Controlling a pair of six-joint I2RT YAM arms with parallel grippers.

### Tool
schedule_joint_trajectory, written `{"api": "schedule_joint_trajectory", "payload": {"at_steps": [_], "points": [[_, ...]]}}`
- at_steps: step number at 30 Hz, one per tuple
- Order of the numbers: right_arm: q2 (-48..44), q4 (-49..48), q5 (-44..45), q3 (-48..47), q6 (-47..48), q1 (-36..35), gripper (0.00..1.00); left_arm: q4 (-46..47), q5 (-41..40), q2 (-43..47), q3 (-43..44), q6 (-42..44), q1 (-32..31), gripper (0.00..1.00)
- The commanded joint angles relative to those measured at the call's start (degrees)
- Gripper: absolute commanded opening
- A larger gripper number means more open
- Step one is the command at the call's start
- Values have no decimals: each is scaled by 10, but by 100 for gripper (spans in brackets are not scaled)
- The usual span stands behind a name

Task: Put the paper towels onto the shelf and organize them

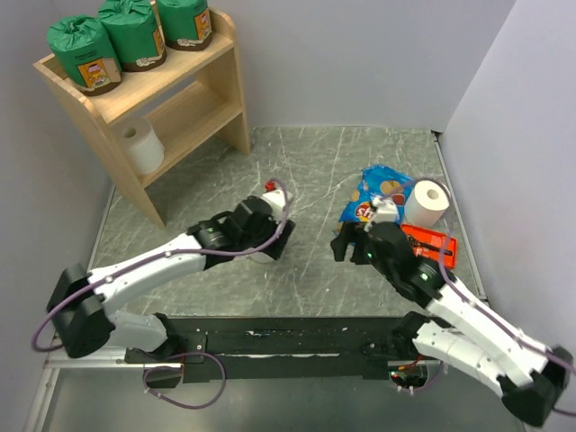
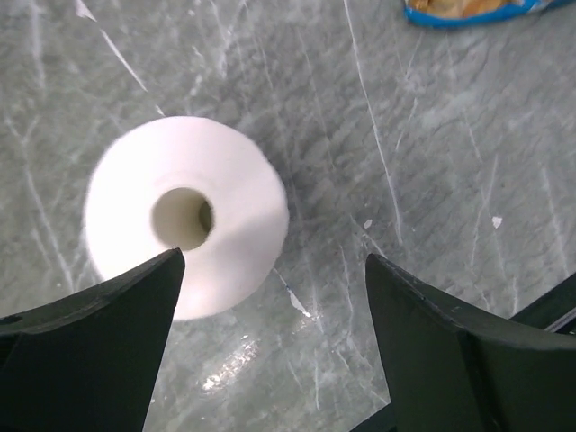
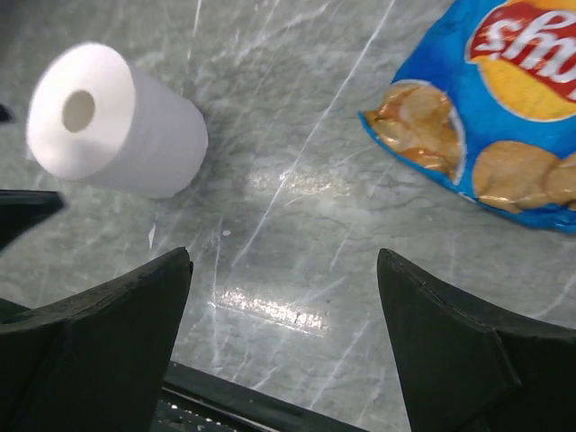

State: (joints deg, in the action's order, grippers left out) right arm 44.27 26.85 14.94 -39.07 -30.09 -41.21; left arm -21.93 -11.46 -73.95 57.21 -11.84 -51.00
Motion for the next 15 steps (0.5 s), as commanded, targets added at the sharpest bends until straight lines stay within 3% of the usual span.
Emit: {"api": "schedule_joint_trajectory", "payload": {"at_steps": [1, 6, 15], "points": [[-93, 5, 38, 34, 5, 10, 91, 13, -32, -61, 43, -14, -24, 86], [-143, 11, 29, 50, 13, 12, 92, 1, -59, -113, 59, -17, -29, 83], [-167, 19, 26, 53, 19, 13, 92, 7, -97, -133, 66, 3, -30, 85]]}}
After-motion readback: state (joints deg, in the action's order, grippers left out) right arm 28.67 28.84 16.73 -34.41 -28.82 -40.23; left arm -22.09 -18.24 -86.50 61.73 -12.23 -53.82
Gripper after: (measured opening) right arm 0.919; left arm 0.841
